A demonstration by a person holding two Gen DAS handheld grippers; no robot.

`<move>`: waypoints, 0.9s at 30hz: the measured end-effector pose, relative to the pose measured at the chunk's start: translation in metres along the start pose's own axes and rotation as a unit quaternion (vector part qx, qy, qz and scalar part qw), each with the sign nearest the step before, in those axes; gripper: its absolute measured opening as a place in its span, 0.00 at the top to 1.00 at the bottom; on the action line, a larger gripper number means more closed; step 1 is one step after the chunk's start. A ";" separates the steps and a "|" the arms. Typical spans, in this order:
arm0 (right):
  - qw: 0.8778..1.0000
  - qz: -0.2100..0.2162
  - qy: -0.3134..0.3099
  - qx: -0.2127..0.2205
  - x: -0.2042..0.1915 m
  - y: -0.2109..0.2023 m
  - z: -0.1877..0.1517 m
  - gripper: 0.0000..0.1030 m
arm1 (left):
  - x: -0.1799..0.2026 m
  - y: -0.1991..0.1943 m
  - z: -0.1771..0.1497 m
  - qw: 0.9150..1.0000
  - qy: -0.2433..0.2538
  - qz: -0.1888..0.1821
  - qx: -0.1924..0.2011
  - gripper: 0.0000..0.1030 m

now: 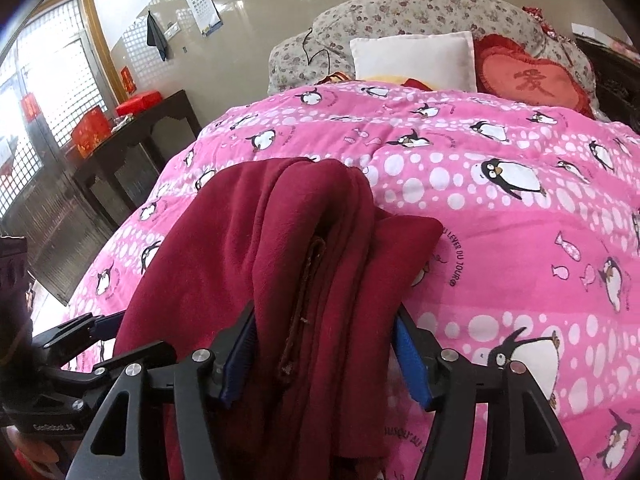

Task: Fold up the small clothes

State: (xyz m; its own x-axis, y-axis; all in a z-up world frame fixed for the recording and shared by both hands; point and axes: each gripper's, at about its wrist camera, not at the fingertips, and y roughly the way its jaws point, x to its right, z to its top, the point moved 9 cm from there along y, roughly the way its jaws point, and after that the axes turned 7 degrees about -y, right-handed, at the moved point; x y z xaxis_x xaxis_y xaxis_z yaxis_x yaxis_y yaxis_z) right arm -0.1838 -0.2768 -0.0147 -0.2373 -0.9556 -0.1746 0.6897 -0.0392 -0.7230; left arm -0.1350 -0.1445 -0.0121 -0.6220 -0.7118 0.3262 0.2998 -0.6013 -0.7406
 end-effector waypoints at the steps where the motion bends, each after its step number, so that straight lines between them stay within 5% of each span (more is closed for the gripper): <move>1: 1.000 -0.003 -0.002 0.001 0.000 -0.003 0.000 0.41 | 0.000 -0.003 0.000 1.000 0.002 0.001 0.003 0.27; 9: 0.998 -0.047 -0.038 0.034 -0.004 -0.048 0.008 0.41 | -0.001 -0.022 0.009 0.999 0.014 0.028 0.038 0.27; 18: 0.994 -0.025 -0.095 0.049 -0.038 -0.072 0.010 0.41 | -0.004 -0.026 0.005 0.997 0.018 0.056 0.050 0.27; 27: 0.990 -0.045 -0.133 -0.006 -0.039 -0.035 -0.028 0.67 | -0.017 -0.020 -0.002 0.996 0.000 0.074 0.055 0.27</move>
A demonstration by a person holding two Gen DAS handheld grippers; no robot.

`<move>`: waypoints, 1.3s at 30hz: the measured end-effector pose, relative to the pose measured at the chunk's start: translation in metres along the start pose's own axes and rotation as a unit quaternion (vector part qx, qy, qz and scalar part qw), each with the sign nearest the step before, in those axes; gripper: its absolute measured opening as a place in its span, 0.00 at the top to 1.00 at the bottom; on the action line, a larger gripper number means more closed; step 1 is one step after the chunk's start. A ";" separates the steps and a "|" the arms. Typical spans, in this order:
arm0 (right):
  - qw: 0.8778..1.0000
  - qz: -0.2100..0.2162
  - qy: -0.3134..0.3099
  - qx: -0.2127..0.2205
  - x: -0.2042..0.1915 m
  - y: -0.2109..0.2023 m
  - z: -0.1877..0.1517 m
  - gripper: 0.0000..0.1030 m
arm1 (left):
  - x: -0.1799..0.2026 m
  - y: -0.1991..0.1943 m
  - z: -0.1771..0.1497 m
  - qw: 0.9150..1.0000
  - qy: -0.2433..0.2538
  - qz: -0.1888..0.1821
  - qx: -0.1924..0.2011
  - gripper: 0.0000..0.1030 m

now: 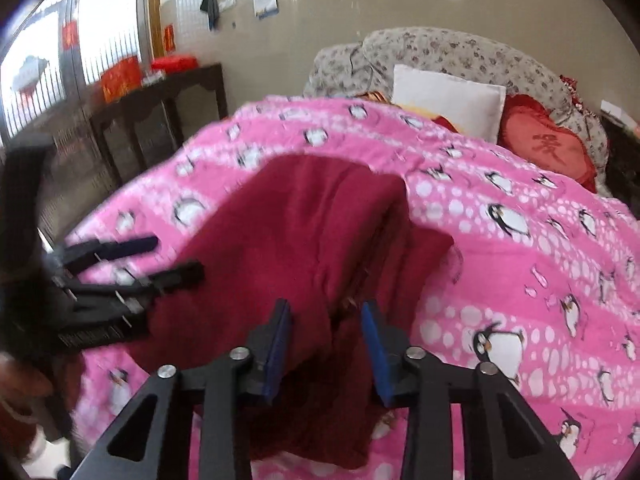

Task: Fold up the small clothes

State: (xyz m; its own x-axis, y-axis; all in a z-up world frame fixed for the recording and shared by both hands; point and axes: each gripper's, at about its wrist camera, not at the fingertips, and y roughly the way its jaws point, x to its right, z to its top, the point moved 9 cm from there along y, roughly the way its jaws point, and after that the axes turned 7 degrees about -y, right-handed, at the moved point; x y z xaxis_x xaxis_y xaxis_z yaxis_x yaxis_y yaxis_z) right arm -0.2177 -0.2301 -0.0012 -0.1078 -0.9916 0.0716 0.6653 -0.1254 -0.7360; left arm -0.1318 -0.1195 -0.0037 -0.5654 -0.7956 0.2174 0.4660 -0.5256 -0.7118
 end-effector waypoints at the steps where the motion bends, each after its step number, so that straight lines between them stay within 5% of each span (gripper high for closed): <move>1: 1.000 -0.004 0.000 -0.003 0.002 0.002 -0.006 0.67 | 0.001 0.001 -0.001 1.000 -0.002 -0.002 -0.001 0.27; 12: 0.999 0.021 0.043 0.018 0.004 -0.018 -0.006 0.67 | 0.012 0.004 0.000 1.000 0.006 0.009 0.009 0.27; 16: 0.998 -0.001 0.044 0.036 0.000 -0.041 0.005 0.52 | 0.012 -0.004 0.003 0.999 0.022 0.023 0.020 0.27; 39: 0.996 -0.031 0.078 0.031 -0.012 -0.042 0.011 0.51 | -0.002 -0.046 0.005 0.997 -0.001 0.039 0.061 0.27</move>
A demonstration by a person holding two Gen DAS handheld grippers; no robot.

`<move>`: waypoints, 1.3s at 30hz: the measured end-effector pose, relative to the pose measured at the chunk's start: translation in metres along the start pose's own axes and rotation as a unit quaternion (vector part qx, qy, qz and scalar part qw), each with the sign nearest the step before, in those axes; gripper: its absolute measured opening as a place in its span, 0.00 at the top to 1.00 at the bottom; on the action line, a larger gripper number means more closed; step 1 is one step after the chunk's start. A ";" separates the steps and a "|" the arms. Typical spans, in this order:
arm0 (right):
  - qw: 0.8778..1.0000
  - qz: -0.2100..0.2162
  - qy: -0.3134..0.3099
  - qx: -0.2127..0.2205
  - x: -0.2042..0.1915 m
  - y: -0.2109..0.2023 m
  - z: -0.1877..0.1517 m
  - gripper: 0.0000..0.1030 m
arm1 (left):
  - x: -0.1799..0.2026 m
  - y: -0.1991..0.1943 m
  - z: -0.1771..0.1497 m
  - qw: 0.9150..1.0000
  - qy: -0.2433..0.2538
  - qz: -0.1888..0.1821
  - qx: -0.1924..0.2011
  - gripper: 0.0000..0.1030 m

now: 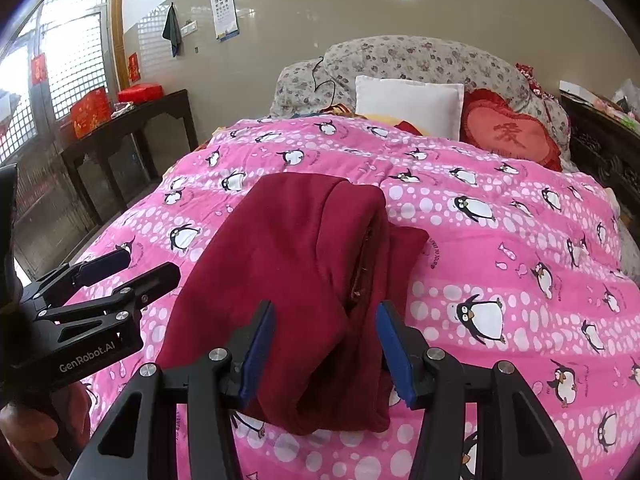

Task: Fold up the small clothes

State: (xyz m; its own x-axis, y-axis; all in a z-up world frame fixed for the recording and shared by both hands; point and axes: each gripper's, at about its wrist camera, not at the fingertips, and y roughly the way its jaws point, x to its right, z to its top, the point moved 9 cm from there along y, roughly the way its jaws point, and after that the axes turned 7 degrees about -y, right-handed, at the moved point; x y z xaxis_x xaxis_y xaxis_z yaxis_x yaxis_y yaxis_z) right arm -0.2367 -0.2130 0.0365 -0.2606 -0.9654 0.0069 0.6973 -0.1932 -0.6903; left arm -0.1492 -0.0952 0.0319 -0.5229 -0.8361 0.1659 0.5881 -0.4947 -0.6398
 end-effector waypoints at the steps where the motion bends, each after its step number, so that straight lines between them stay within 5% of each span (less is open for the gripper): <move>1: 1.000 0.001 0.003 0.002 0.000 0.000 0.001 0.51 | 0.000 0.000 0.000 1.000 0.000 0.001 0.000 0.27; 39: 1.000 -0.005 0.010 -0.007 0.007 0.015 -0.002 0.51 | 0.008 0.013 -0.005 1.000 0.011 0.008 -0.005 0.27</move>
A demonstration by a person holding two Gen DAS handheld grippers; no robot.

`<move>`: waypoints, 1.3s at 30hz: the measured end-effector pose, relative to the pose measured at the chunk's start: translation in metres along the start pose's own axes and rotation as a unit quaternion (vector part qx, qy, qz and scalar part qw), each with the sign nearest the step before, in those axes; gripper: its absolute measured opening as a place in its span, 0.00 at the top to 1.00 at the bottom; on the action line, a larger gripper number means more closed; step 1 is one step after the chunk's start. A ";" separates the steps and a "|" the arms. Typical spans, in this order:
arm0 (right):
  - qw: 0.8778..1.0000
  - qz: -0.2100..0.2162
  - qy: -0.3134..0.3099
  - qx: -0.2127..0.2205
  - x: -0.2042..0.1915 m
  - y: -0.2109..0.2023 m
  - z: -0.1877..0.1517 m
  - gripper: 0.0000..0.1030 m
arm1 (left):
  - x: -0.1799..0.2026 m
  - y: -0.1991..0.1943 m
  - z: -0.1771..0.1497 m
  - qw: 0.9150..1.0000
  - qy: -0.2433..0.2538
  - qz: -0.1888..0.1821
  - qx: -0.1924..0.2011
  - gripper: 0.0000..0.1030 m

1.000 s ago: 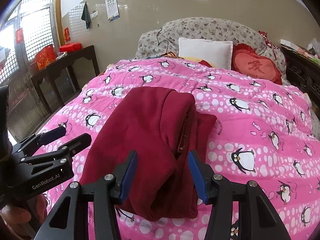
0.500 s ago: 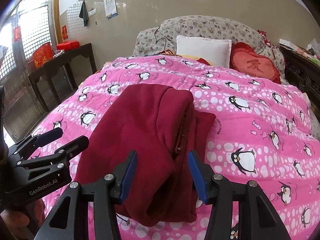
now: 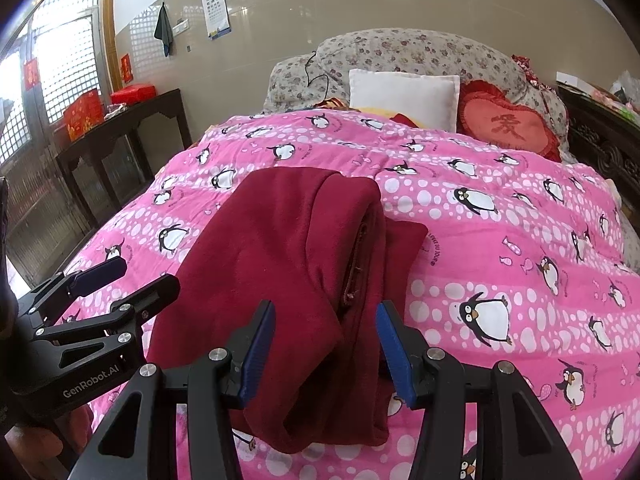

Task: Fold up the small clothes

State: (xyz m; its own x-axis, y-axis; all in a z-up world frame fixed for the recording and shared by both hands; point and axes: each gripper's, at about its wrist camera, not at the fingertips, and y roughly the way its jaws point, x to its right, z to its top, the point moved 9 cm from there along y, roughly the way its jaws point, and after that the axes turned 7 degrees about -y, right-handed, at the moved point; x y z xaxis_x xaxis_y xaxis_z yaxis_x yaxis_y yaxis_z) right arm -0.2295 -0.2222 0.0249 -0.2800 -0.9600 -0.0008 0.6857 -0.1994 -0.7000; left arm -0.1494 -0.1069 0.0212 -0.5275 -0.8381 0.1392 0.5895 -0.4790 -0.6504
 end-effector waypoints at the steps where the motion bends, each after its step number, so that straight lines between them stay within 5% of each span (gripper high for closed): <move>1: 1.000 0.000 0.000 0.000 0.000 0.000 0.000 0.51 | 0.001 0.000 0.000 1.000 0.001 -0.002 0.000 0.27; 39: 1.000 0.011 0.004 -0.003 0.000 0.002 0.002 0.51 | 0.007 0.005 0.001 1.000 0.014 -0.005 0.001 0.27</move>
State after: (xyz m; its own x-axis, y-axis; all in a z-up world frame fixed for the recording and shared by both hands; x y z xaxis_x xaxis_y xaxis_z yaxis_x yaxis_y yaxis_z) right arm -0.2274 -0.2230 0.0250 -0.2698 -0.9627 -0.0211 0.6881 -0.1774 -0.7036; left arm -0.1498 -0.1152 0.0194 -0.5504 -0.8254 0.1255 0.5855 -0.4888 -0.6467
